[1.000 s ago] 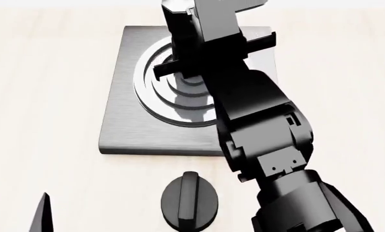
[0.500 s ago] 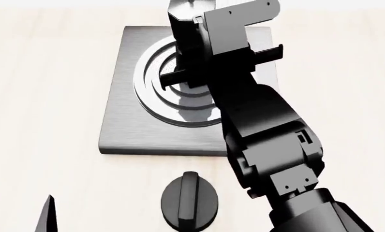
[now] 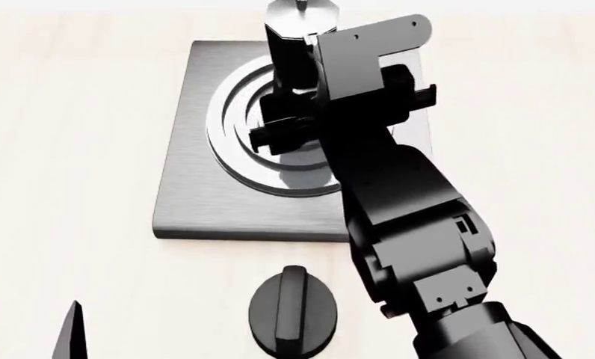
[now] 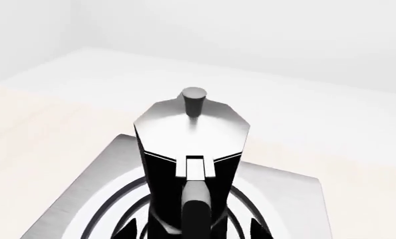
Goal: Put the moka pot on the stove.
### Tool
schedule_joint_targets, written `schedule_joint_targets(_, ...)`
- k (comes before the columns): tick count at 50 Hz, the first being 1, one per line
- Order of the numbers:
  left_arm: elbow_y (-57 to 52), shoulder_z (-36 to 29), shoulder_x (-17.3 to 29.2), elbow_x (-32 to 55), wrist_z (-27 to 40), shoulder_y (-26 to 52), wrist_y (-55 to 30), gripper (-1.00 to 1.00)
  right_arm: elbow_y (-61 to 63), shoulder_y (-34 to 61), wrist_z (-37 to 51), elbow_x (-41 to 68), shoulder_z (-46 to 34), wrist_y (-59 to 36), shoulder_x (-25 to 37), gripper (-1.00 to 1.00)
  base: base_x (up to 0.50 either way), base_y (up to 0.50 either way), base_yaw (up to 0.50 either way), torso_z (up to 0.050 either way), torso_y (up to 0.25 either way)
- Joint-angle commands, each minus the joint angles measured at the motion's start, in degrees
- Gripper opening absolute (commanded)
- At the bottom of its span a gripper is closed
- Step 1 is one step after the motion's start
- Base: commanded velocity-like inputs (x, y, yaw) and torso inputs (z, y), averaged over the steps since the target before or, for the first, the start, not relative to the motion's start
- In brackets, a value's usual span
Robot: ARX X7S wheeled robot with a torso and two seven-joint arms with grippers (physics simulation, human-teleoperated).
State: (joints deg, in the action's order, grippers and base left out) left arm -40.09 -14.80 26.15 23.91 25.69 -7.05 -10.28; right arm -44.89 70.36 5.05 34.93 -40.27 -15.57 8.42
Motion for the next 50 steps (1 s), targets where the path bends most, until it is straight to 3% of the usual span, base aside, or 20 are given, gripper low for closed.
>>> schedule_joint_targets(1,0.41,1.46,-1.23,-0.48,-1.72,-0.08,1.64,1.0,8.1,-3.05,0.4,0.64,0.94,-3.33,1.95,1.0,0.0,0.0,0.0,0.0,0.0)
schedule_joint_targets(28,0.48,-0.32,-1.27,-2.29,-1.26,-0.02,1.65,1.0,50.31,-19.7,14.31,11.82,6.24,-13.71,19.38,1.0,0.0,0.0,0.0,0.0,0.0)
schedule_joint_targets(41,-0.13,-0.31,-0.98,-2.23,-0.56,0.06,0.93,1.0,69.04,-34.99,22.78,16.87,13.93,-5.98,24.38,1.0,0.0,0.0,0.0,0.0,0.0)
schedule_joint_targets(50,-0.36,-0.09,-0.71,-2.54,0.22,0.32,0.2,1.0,77.52,-48.37,27.81,9.0,15.1,0.75,29.06,1.0,0.0,0.0,0.0,0.0,0.0)
